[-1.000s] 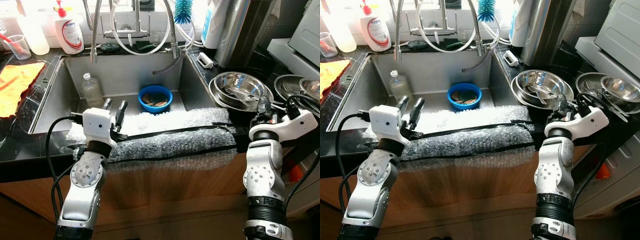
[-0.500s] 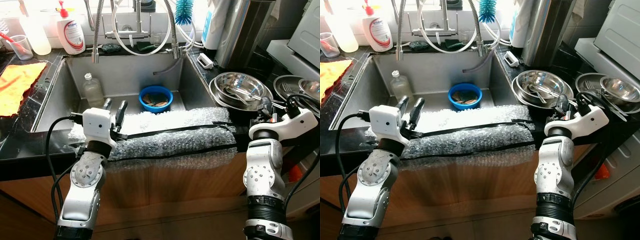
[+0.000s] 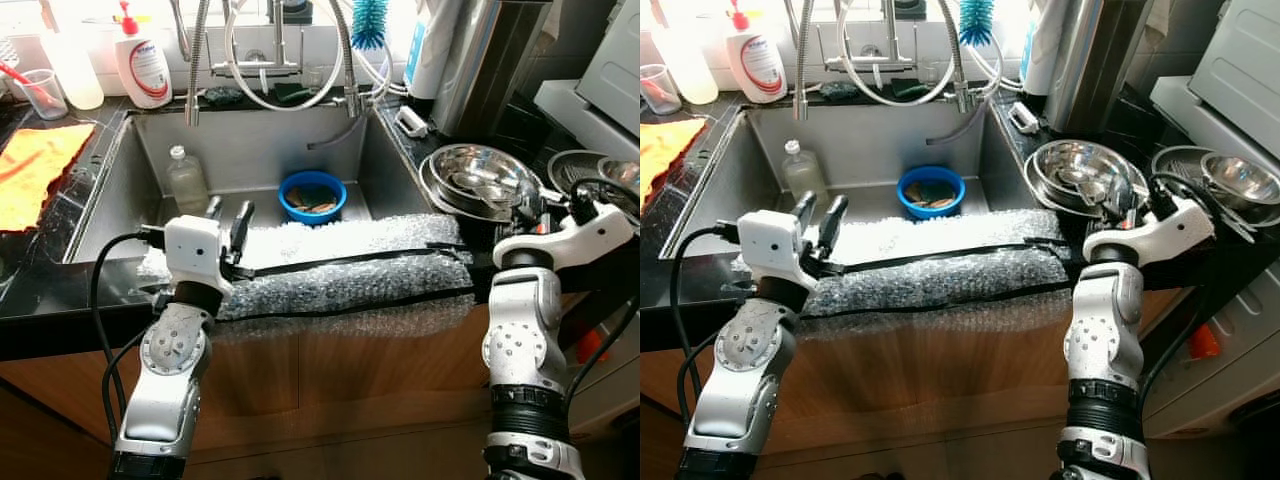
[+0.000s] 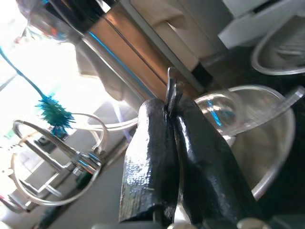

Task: Kitchen organization

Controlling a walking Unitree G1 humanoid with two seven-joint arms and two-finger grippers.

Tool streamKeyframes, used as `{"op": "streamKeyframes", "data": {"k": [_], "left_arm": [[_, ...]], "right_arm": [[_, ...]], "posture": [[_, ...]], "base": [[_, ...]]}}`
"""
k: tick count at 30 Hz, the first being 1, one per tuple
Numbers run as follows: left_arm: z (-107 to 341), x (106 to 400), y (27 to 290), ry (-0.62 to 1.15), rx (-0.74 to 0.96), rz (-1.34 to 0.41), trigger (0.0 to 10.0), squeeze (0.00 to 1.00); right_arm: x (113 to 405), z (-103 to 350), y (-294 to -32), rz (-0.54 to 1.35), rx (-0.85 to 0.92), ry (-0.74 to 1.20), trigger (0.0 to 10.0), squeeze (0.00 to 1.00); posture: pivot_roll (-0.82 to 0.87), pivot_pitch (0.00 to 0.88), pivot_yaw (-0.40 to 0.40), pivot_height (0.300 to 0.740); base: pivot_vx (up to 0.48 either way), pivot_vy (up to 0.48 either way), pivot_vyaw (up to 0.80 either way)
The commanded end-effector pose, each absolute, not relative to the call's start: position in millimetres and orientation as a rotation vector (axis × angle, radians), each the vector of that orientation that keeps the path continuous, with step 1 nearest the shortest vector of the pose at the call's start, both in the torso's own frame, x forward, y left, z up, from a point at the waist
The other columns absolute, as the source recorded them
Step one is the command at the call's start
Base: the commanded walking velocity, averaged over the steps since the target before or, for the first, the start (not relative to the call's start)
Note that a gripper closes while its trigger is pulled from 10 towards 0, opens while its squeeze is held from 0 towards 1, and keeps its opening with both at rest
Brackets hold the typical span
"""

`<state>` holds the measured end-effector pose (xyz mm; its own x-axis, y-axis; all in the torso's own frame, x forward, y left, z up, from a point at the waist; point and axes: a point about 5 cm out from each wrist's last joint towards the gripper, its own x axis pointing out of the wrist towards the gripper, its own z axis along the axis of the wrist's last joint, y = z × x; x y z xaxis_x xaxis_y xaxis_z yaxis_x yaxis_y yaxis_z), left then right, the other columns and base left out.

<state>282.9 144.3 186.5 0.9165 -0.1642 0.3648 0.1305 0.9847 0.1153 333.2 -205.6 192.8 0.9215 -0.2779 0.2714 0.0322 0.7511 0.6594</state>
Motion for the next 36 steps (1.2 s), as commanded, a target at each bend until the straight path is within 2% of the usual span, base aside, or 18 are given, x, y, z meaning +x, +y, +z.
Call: {"op": "streamKeyframes", "data": {"k": [1,7,8,9,10,16,18,19,21,22,24,27,36], "left_arm": [[190,285,144,-0.393,0.100,-0.148,10.0,0.00],[193,285,146,-0.405,0.102,-0.134,10.0,0.00],[195,285,147,-0.409,0.103,-0.132,10.0,0.00],[196,286,147,-0.413,0.103,-0.132,10.0,0.00],[199,287,147,-0.421,0.101,-0.129,10.0,0.00],[211,292,149,-0.449,0.064,-0.105,10.0,0.00],[222,300,162,-0.454,-0.038,-0.045,10.0,0.00],[222,300,162,-0.454,-0.038,-0.045,10.0,0.00],[221,307,175,-0.406,-0.208,-0.008,10.0,0.00],[221,307,175,-0.406,-0.208,-0.008,10.0,0.00],[214,313,183,-0.345,-0.383,0.002,10.0,0.00],[209,316,184,-0.306,-0.467,-0.021,10.0,0.00],[209,317,185,-0.288,-0.491,-0.032,10.0,0.00]], "right_arm": [[334,203,-204,-0.149,0.701,-0.404,0.0,0.00],[333,218,-200,-0.102,0.695,-0.457,0.0,0.00],[333,222,-198,-0.082,0.694,-0.469,3.9,0.00],[333,225,-196,-0.069,0.693,-0.476,3.9,0.00],[332,232,-192,-0.027,0.695,-0.492,10.0,0.00],[327,252,-174,0.161,0.689,-0.552,10.0,0.00],[320,258,-157,0.341,0.735,-0.555,10.0,0.00],[320,258,-157,0.341,0.735,-0.555,10.0,0.00],[313,254,-150,0.442,0.774,-0.530,10.0,0.00],[313,254,-150,0.442,0.774,-0.530,10.0,0.00],[307,244,-146,0.504,0.817,-0.495,10.0,0.00],[304,238,-144,0.528,0.841,-0.473,10.0,0.00],[302,237,-145,0.545,0.848,-0.463,10.0,0.00]], "posture": [[-0.01,0.008,-0.024,0.740],[-0.01,0.009,-0.025,0.740],[-0.01,0.009,-0.026,0.740],[-0.01,0.009,-0.026,0.740],[-0.01,0.009,-0.025,0.740],[-0.02,0.002,-0.026,0.740],[-0.02,0.000,-0.027,0.740],[-0.02,0.000,-0.027,0.740],[-0.01,0.000,-0.027,0.740],[-0.01,0.000,-0.027,0.740],[-0.01,0.000,-0.027,0.740],[-0.01,0.000,-0.026,0.740],[-0.01,0.000,-0.026,0.740]], "base": [[0.000,0.000,0.00],[0.000,0.000,0.00],[0.000,0.000,0.00],[0.000,0.000,0.00],[0.000,0.000,0.00],[0.000,0.000,0.00],[0.000,0.000,0.00],[0.000,0.000,0.00],[0.000,0.000,0.00],[0.000,0.000,0.00],[0.000,0.000,0.00],[0.000,0.000,0.00],[0.000,0.000,0.00]]}}
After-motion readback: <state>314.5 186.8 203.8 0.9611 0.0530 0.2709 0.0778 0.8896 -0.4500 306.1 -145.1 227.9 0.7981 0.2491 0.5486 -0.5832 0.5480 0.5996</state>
